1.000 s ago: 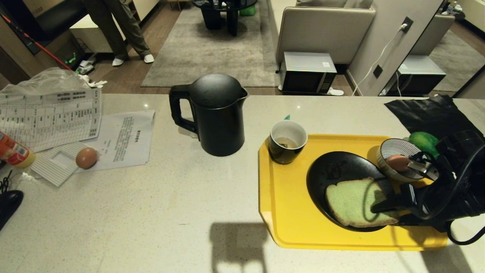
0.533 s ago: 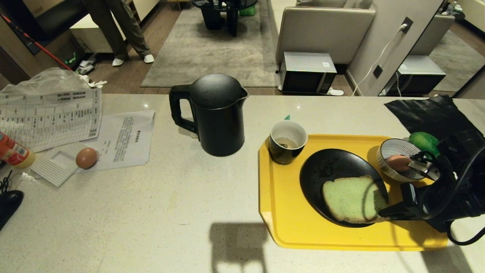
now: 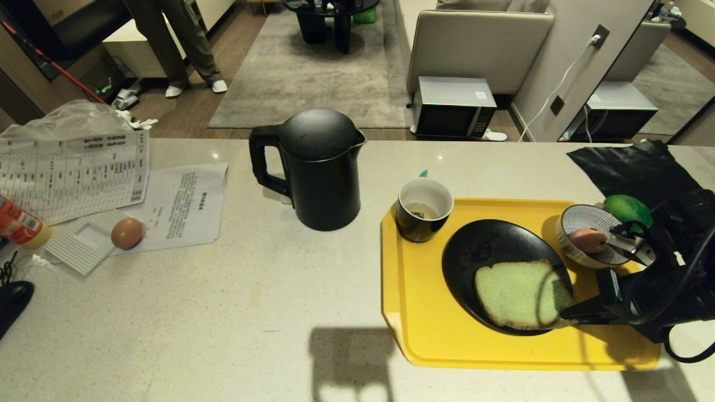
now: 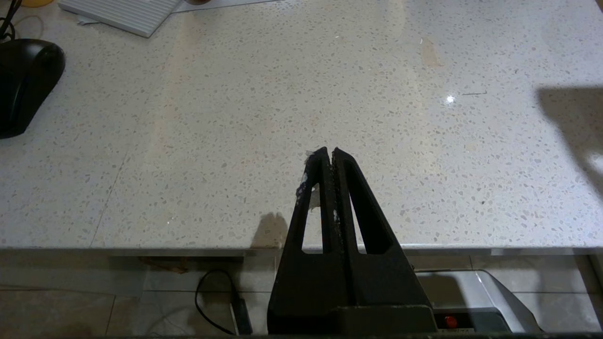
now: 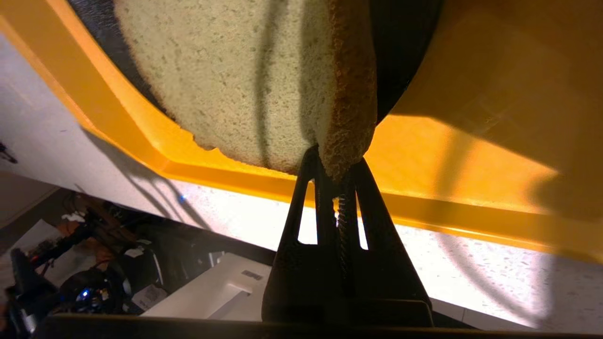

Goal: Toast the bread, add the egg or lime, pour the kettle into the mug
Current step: Pick up the bread slice

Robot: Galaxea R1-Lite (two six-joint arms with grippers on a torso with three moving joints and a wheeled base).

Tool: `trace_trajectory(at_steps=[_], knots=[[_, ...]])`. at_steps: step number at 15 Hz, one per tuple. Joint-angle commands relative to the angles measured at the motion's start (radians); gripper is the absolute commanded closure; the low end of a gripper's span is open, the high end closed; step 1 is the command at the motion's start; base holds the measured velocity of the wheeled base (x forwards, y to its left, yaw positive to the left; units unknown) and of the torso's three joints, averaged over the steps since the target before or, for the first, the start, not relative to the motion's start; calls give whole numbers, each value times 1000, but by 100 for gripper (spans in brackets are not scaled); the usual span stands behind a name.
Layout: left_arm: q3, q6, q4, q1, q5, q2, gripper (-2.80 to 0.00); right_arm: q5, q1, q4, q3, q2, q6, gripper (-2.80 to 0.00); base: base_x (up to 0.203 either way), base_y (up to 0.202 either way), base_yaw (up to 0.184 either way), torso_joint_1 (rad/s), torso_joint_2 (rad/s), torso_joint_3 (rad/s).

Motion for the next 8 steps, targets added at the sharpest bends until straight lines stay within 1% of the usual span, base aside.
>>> trace_trajectory(at_steps=[1, 2, 6, 8], knots=[[1, 0, 0, -1, 0, 1, 0, 31, -1, 1, 0, -29, 2, 0, 0, 0, 0, 0, 0, 0], [0, 0, 0, -1, 0, 1, 0, 46, -2, 0, -3, -34, 2, 0, 0, 0, 0, 0, 0, 0], [0, 0, 0, -1, 0, -1, 0, 56, -2, 1, 0, -48, 3, 0, 0, 0, 0, 0, 0, 0], [1, 0, 0, 0, 0, 0, 0, 78, -4, 1, 0, -56, 2, 0, 0, 0, 0, 0, 0, 0]])
